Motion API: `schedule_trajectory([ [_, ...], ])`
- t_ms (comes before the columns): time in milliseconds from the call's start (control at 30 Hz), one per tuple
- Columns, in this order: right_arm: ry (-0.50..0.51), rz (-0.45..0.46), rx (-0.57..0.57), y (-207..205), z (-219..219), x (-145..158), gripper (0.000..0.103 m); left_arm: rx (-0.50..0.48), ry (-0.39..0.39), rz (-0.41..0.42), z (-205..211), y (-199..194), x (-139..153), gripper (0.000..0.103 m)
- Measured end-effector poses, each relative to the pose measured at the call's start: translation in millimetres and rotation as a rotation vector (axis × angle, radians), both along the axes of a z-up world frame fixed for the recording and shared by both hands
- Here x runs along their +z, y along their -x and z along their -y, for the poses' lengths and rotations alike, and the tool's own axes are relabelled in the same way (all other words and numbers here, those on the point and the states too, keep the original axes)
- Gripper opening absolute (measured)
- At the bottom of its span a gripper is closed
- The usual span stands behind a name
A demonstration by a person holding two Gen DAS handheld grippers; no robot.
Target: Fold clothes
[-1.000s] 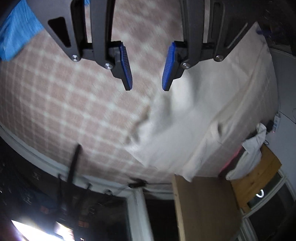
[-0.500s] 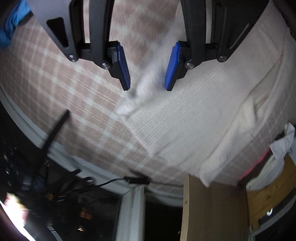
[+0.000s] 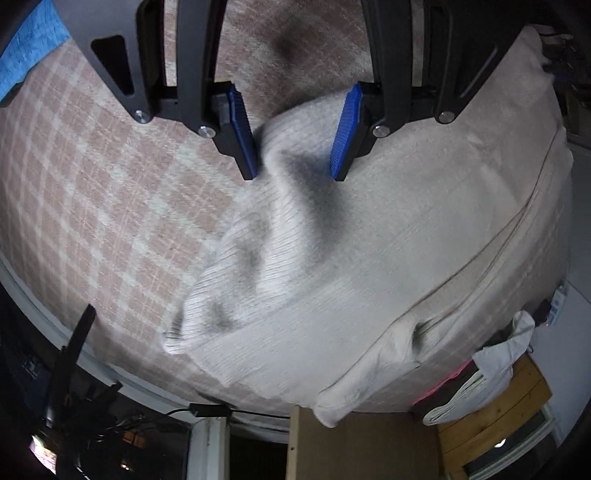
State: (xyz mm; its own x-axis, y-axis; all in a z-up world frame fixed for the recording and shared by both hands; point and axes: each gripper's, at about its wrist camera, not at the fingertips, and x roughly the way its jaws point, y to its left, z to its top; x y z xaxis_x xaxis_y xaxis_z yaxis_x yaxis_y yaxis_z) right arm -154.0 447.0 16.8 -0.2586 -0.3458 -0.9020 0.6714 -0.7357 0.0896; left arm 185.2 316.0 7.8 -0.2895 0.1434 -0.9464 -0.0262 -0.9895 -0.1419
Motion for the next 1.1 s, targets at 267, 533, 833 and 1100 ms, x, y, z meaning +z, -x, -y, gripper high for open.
schedule_trajectory([
  [267, 0.005, -0.019, -0.009, -1.5, -5.5, 8.1, 0.041, 0.044, 0.076, -0.037, 6.1, -16.8, 16.7, 0.023],
  [533, 0.006, 0.009, -0.026, -1.6, -12.6, -8.7, 0.042, -0.159, 0.081, -0.017, -62.4, -14.3, -1.2, 0.044],
  [833, 0.152, 0.147, -0.165, 9.7, -45.7, -11.8, 0.055, -0.2, 0.154, -0.04, -68.0, -21.2, -3.2, 0.038],
  [1100, 0.216, 0.227, -0.138, 12.1, -26.7, -13.9, 0.015, -0.114, -0.057, 0.0, -13.9, -11.3, 6.9, 0.011],
])
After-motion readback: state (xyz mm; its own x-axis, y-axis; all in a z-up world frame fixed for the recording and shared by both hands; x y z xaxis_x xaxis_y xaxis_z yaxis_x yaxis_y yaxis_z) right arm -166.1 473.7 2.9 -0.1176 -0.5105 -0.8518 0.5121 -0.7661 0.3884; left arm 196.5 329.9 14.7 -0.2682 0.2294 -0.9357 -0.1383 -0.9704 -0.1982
